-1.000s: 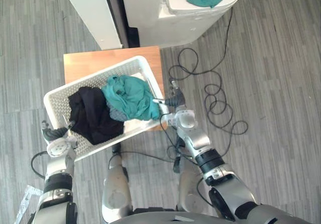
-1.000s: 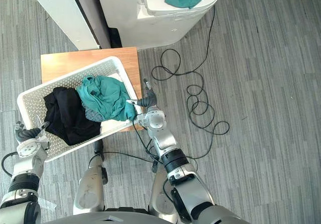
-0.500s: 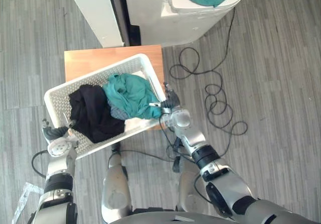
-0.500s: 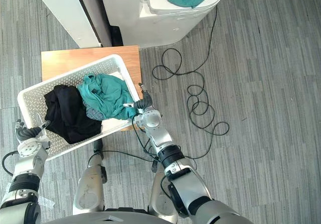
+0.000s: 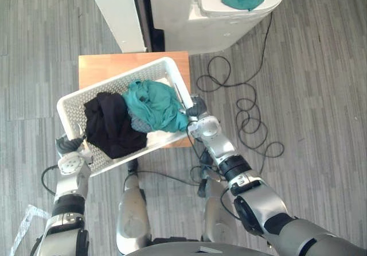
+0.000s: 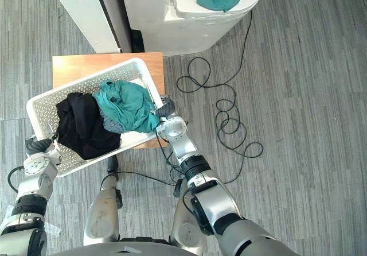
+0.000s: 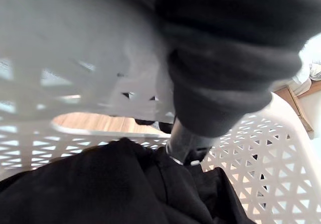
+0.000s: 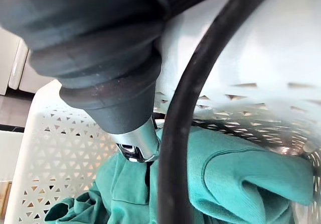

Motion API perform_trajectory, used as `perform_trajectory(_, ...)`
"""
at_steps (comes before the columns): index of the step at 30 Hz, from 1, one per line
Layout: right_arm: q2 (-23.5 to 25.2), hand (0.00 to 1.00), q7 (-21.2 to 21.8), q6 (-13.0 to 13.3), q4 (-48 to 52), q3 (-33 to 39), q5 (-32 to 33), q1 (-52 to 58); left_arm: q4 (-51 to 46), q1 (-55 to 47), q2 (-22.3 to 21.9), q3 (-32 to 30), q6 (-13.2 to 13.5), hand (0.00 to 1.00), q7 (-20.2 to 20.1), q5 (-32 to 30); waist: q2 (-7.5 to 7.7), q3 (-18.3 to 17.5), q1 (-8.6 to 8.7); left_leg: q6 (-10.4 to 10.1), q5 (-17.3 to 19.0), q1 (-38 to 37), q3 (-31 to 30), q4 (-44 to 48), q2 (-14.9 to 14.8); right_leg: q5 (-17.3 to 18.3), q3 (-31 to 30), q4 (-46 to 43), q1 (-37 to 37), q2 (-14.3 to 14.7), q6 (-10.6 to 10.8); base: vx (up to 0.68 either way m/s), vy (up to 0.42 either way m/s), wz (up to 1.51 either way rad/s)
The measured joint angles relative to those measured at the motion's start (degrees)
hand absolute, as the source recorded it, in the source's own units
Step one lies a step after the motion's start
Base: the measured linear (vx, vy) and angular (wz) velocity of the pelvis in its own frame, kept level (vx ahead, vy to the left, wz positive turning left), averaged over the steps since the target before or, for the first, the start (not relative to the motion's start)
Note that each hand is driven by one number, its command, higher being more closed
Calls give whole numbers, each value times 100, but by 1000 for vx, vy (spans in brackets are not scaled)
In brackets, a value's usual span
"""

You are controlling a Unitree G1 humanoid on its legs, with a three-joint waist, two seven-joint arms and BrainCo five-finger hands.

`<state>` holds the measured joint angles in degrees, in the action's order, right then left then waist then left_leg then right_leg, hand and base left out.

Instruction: Pick up the laundry basket with both hands and put the clothes into the washing machine.

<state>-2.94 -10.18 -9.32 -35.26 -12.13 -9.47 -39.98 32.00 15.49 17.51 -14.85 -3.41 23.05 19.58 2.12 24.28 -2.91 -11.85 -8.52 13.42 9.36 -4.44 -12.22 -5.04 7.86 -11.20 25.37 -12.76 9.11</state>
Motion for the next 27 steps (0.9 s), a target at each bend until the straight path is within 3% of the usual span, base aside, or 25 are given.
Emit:
perform_trajectory(4, -66, 100, 114, -80, -1, 126, -203, 0, -10, -12, -17, 160, -30, 100, -110, 11, -1, 1, 10, 0, -4, -74, 2, -1, 0, 0, -2, -7, -78, 0, 0, 0, 0, 0)
perform_trajectory(10, -263, 100, 146, -84, 85, 266, 37, 156, -203, -99, -126, 258, -102, 100, -355, 243, -3, 2, 85, -3, -9, -225, -76, -2, -4, 16, 81, -4, -298, -8, -14, 10, -4, 6)
perform_trajectory(15, -447, 100, 222, -65, 1348, 457, 371, 1244, -482, -472, -407, 264, -102, 100, -627, 569, -10, -46, 165, -1, 137, -478, -168, -34, -16, 179, 210, -1, -680, -20, 16, 21, -5, 11)
perform_trajectory(23, -287, 100, 624, -59, 2560, 1318, 1726, 3170, -1198, -1507, -765, 440, -177, 100, -1273, 915, -35, -844, 329, 21, 206, -763, -203, -2, -14, 282, 361, 216, -1156, -20, 91, 112, 3, 8)
perform_trajectory(27, 161, 100, 877, -46, 3413, 2134, 2033, 3995, -1864, -1936, -1069, 453, -252, 100, -1453, 892, -76, -1279, 526, 32, 323, -962, -181, -29, -10, 298, 420, 362, -1420, -22, 117, 57, 11, 3)
